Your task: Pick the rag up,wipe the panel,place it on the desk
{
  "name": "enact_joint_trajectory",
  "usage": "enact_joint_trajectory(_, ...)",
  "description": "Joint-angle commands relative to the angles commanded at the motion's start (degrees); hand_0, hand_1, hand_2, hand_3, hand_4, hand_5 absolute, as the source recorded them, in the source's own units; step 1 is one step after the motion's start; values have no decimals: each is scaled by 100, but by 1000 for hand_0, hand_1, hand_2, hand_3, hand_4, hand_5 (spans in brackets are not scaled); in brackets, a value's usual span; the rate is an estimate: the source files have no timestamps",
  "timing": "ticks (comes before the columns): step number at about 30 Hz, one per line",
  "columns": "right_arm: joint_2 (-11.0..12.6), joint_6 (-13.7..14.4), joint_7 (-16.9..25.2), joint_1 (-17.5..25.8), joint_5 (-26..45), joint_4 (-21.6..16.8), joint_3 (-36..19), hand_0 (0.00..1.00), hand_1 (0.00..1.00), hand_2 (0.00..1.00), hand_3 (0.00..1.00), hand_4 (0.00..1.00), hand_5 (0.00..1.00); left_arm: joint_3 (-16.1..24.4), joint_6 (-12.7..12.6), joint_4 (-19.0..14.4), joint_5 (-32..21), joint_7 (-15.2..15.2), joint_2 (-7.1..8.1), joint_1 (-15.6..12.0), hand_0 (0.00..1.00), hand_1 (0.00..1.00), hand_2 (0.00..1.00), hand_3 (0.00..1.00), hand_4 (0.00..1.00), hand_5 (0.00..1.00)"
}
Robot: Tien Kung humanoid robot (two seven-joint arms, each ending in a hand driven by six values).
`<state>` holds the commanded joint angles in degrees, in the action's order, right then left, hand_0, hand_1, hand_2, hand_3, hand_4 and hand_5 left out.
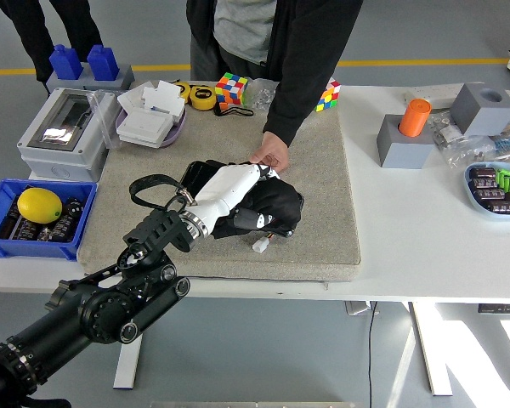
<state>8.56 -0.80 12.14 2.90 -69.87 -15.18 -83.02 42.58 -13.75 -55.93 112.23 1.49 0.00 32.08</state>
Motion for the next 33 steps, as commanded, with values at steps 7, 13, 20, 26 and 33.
enact_joint_trajectory(7,16,1,2,8,4,1,23,590,572,510,523,940,391,-144,-14,-17,-28,15,0,47,248,377,450,564,731,2)
enact_joint_trajectory(13,19,5,3,10,9,-2,15,591,573,510,523,940,391,25,-33,64,19,41,0,28,248,374,450,564,731,2)
enact_joint_trajectory(20,18,5,3,34,-3,-3,0,591,573,510,522,940,391,461,-44,204,98,73,0,17,247,374,450,563,731,2)
enact_joint_trajectory(26,-7,5,5,14,4,-16,-8,589,572,510,522,941,392,751,-60,294,128,114,10,-51,246,374,449,563,732,2)
enact_joint_trajectory(33,-14,5,4,20,-1,-29,-35,590,573,509,522,941,392,1238,-91,421,232,168,70,-93,245,372,449,563,733,2)
